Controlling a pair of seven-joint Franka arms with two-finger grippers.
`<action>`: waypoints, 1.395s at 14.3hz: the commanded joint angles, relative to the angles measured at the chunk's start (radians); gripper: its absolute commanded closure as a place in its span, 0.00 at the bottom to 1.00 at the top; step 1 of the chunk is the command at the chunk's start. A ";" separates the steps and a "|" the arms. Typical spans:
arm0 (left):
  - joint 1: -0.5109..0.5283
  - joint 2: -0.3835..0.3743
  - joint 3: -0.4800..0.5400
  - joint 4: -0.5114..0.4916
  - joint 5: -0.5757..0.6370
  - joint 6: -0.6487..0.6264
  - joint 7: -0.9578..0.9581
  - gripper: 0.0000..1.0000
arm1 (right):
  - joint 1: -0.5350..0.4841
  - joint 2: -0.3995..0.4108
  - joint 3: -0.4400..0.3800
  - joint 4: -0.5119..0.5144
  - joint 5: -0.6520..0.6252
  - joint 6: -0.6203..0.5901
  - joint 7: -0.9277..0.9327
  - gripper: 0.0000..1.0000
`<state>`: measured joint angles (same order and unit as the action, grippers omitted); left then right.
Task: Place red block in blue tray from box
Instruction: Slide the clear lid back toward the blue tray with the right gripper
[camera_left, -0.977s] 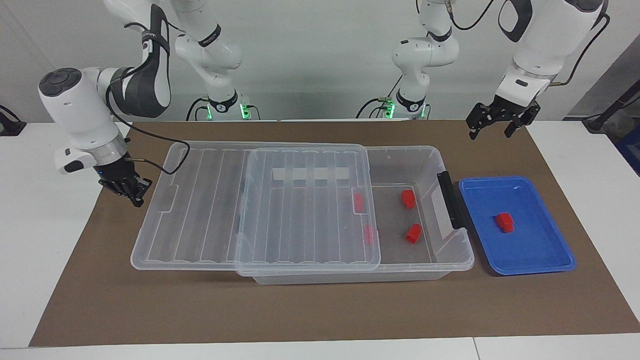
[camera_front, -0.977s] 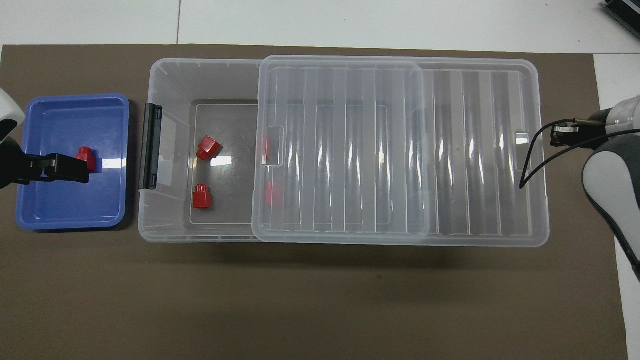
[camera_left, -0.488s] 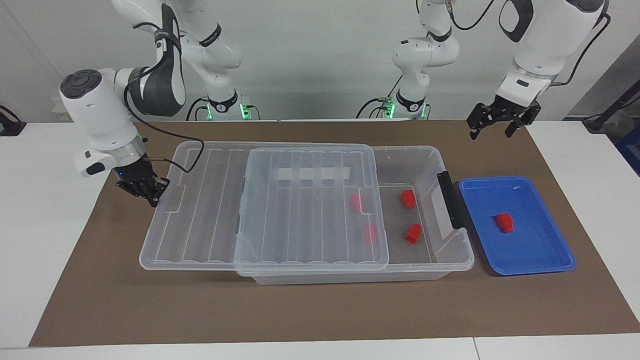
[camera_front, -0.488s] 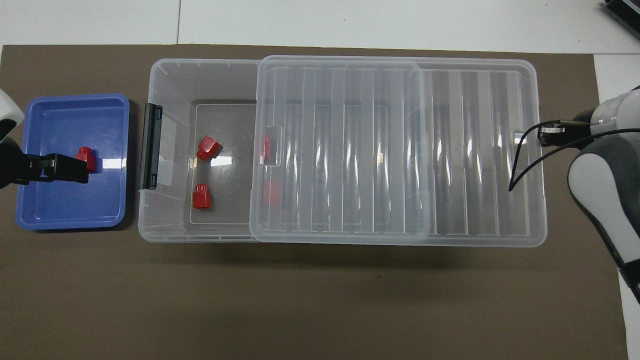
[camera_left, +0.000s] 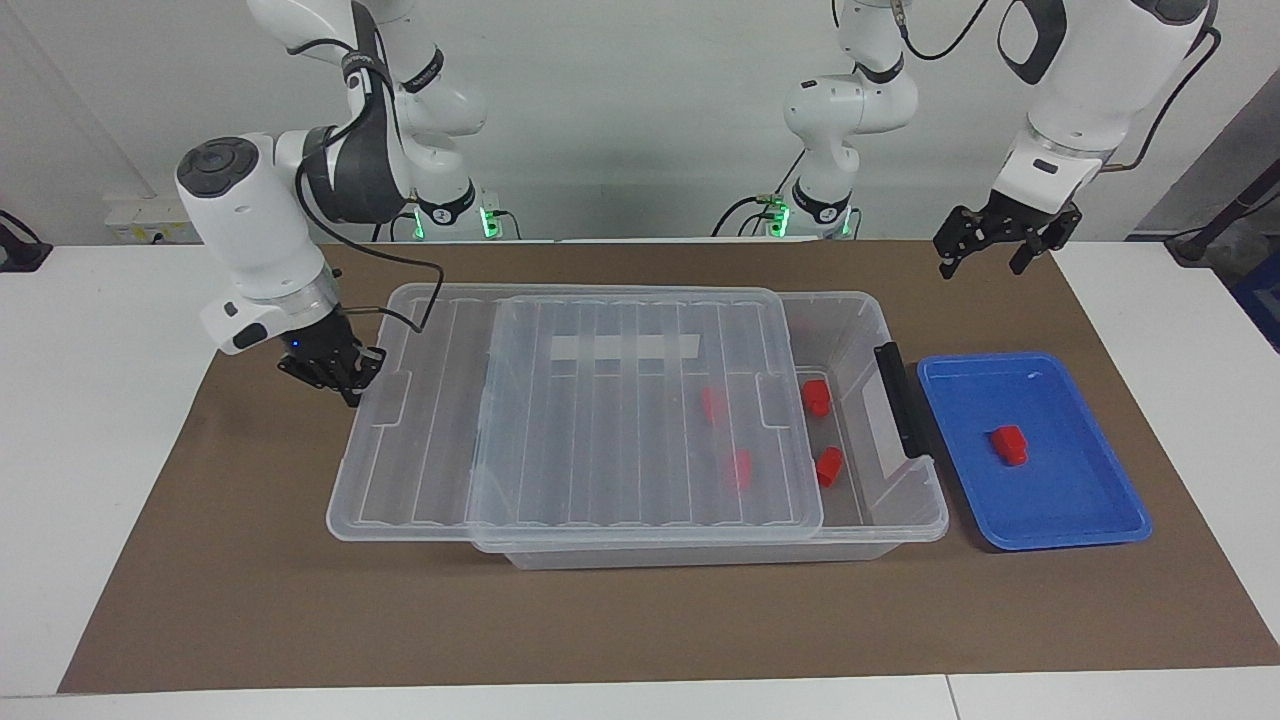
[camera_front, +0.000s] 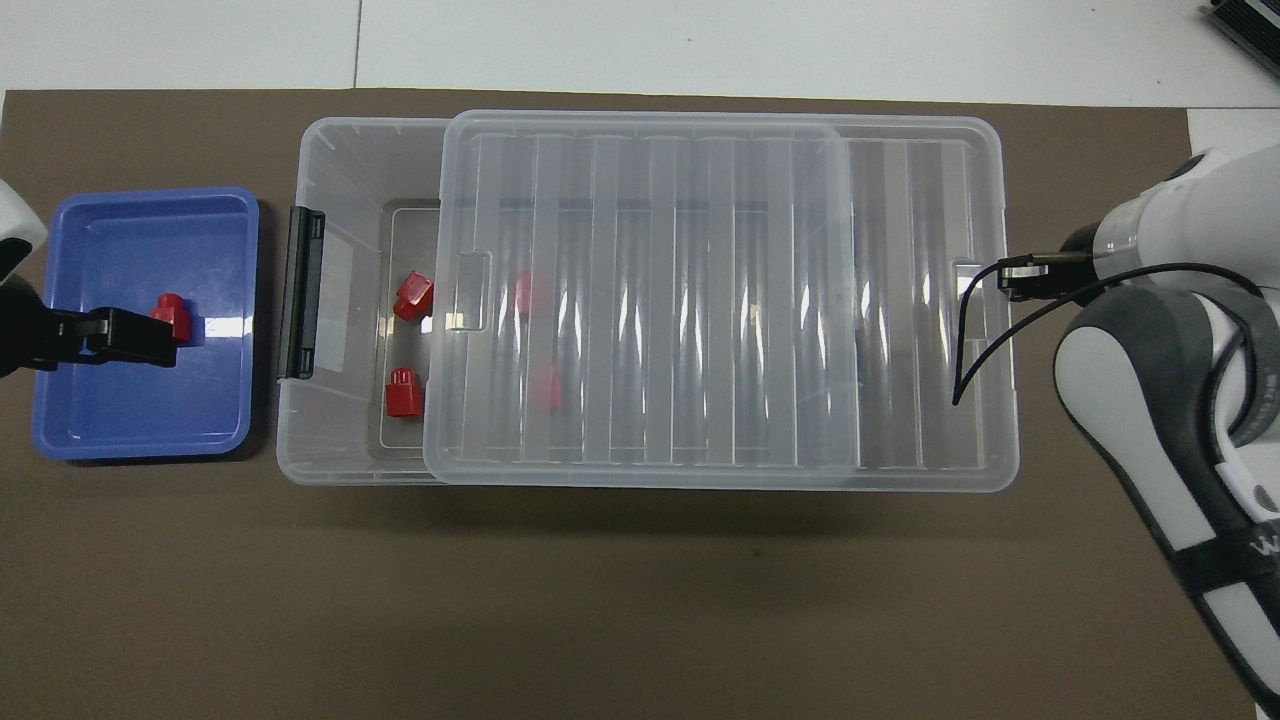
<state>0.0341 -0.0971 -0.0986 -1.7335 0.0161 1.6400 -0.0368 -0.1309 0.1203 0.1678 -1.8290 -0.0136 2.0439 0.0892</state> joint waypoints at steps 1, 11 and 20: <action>0.004 -0.013 0.002 -0.011 -0.007 -0.011 -0.006 0.00 | 0.016 -0.018 0.012 -0.001 0.027 -0.025 -0.020 1.00; 0.004 -0.013 0.002 -0.011 -0.007 -0.011 -0.006 0.00 | 0.115 -0.028 0.013 -0.013 0.037 -0.064 0.033 1.00; 0.004 -0.013 0.002 -0.011 -0.007 -0.011 -0.006 0.00 | 0.181 -0.034 0.013 -0.023 0.037 -0.062 0.095 1.00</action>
<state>0.0341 -0.0971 -0.0985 -1.7335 0.0161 1.6392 -0.0371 0.0512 0.1104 0.1704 -1.8309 -0.0045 1.9987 0.1672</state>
